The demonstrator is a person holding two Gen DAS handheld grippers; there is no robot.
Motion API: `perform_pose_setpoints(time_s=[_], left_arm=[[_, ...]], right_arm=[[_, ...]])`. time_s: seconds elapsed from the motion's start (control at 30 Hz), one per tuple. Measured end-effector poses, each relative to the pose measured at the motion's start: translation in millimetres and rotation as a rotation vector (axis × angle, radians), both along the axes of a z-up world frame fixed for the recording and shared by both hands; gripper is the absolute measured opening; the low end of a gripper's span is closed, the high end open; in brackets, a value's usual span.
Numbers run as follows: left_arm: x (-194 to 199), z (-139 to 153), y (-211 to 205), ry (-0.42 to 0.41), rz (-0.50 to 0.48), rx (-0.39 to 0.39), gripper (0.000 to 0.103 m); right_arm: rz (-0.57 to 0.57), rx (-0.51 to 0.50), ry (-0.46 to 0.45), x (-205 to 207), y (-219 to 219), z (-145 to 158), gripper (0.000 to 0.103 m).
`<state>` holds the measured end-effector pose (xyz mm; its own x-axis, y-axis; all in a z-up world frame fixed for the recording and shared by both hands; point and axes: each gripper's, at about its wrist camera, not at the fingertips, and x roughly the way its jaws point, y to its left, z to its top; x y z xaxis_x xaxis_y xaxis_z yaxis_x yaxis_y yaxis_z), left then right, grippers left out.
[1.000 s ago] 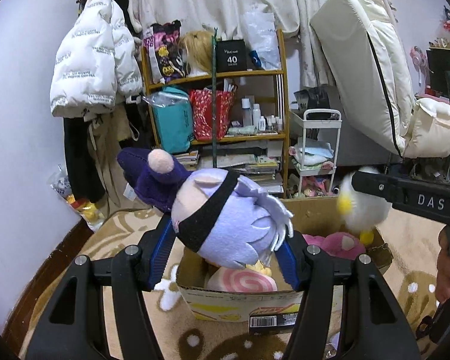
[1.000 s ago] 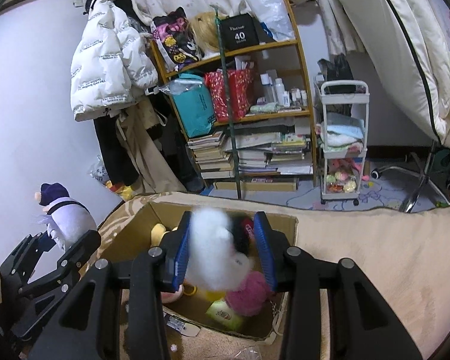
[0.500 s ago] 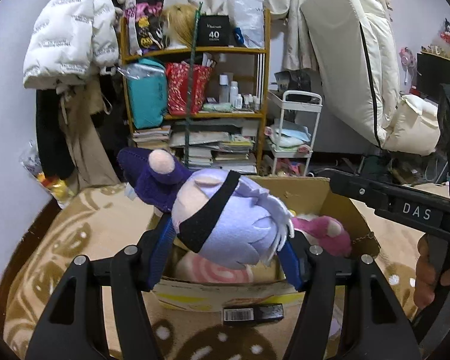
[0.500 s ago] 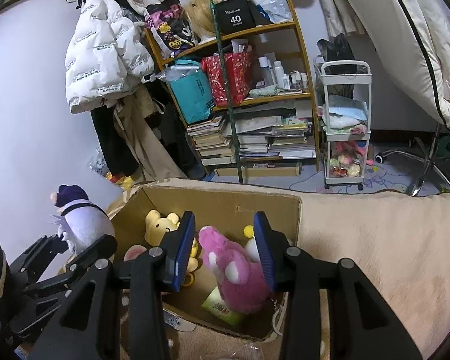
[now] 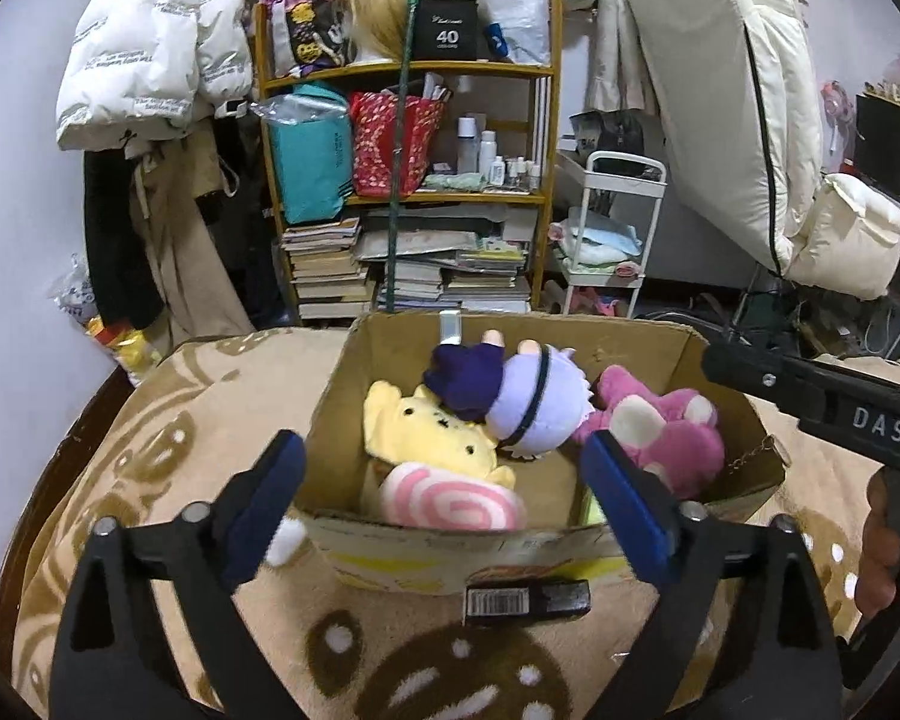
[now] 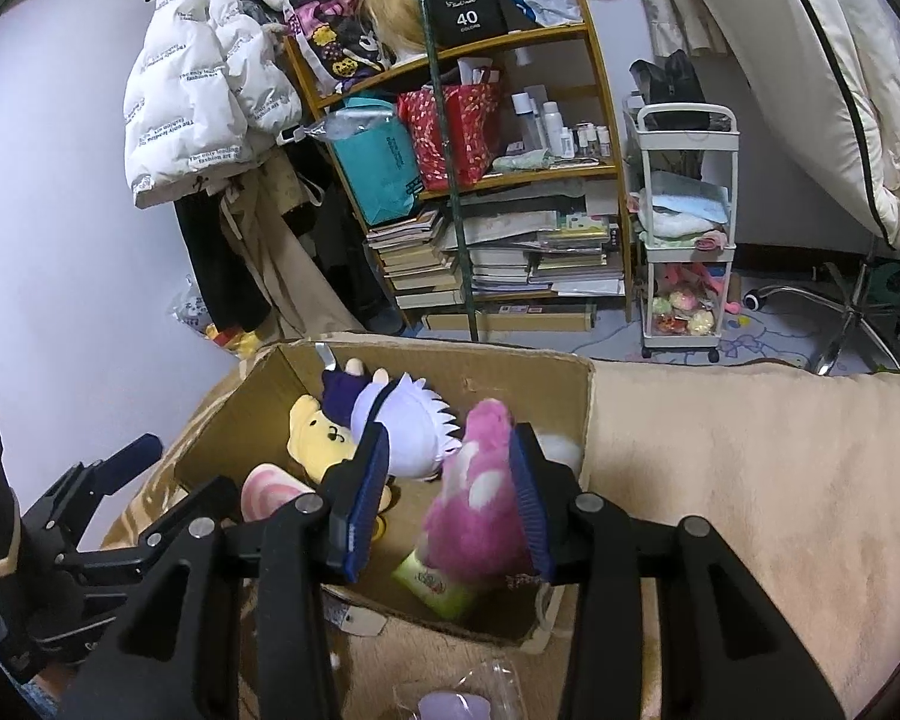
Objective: Organize soft objects
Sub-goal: 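Withdraw both open tools toward the black box and clear bag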
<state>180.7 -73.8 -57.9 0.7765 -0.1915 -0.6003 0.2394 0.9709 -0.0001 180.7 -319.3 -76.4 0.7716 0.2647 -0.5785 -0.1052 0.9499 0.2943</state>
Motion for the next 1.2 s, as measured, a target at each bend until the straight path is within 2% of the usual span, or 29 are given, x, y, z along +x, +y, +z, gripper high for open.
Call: perform_pose_setpoints(time_s=[0.13,0.27,0.37,0.5,0.67,0.8,1.2], left_arm=[[-5.0,3.5,4.1,0.012,0.011,0.020,0.095],[-15.4,8.0,7.8,0.016,0.017,0.038,0.095],[-27.3,13.1,11.3,0.014,0.022,0.051,0.095],[-40.3,20.8,16.5,0.014,0.039,0.061,0.095],[-59.2,28.1,25.3,0.031,0.057,0.050,0.095],[-71.3,31.9,32.0,0.034,0.073,0.055,0.095],[-99.4,28.9,38.1,0.082,0.084,0.071,0.095]], right_arm=[[-0.006,-0.001,-0.001,-9.7,-2.2,3.2,0.052],[-0.024,-0.007,-0.010,-22.0,-5.3,7.8,0.065],[-0.033,-0.009,-0.010,-30.7,-9.1,9.8,0.069],[-0.041,-0.009,-0.003,-40.9,-12.1,13.0,0.086],[-0.048,-0.006,0.002,-55.4,-12.7,16.3,0.092],[-0.052,-0.028,0.000,-66.3,-9.1,19.0,0.102],[-0.044,-0.073,0.035,-89.4,-1.8,13.4,0.103]])
